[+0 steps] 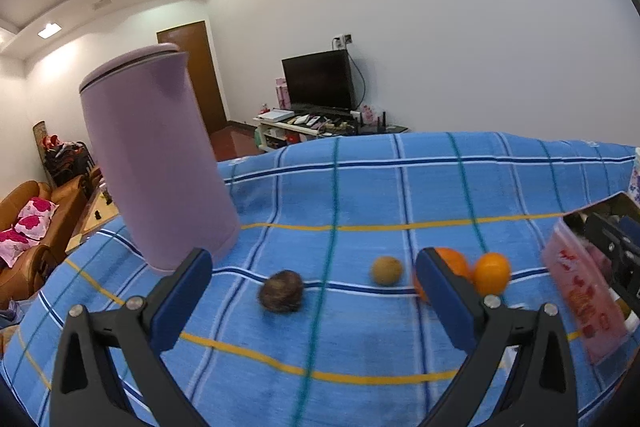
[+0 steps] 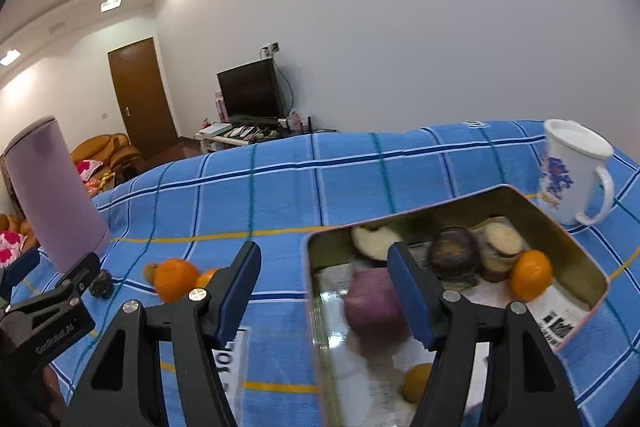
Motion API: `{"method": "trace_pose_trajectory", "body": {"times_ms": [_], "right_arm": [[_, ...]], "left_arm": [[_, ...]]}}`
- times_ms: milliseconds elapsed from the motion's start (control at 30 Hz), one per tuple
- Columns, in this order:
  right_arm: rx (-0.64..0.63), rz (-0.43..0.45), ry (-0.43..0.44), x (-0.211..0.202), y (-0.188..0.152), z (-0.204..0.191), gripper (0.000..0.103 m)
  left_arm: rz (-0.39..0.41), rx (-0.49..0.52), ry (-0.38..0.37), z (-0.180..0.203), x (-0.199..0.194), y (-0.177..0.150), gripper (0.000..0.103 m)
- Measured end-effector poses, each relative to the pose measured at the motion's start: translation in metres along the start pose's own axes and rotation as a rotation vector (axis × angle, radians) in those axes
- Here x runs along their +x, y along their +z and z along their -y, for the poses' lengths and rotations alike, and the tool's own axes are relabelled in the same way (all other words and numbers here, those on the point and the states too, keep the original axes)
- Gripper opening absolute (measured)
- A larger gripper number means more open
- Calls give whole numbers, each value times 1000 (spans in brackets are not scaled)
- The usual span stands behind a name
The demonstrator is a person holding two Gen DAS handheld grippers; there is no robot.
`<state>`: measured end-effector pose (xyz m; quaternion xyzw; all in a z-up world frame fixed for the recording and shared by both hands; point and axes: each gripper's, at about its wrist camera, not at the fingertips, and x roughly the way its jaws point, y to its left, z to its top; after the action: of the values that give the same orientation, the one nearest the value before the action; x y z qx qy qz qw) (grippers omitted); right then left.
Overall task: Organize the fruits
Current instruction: 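Withdraw both open tools from the tin box back over the table, then grasp an orange with the right tool while the left tool grasps a dark brown fruit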
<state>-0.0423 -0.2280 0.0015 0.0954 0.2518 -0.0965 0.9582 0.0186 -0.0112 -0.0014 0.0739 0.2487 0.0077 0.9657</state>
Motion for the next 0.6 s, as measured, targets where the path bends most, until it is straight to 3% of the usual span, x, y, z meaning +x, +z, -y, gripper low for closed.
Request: {"method": "trace_pose_trajectory", "body": {"times_ms": [367,600], "right_arm": [[-60,-58,64,20,-2,-49,67],[-113,-122,67,35,-4,-68,67]], "left_arm": [[-133,-106,38,-75,43,1,103],[-147,-158,59,-106,55,-2,103]]}}
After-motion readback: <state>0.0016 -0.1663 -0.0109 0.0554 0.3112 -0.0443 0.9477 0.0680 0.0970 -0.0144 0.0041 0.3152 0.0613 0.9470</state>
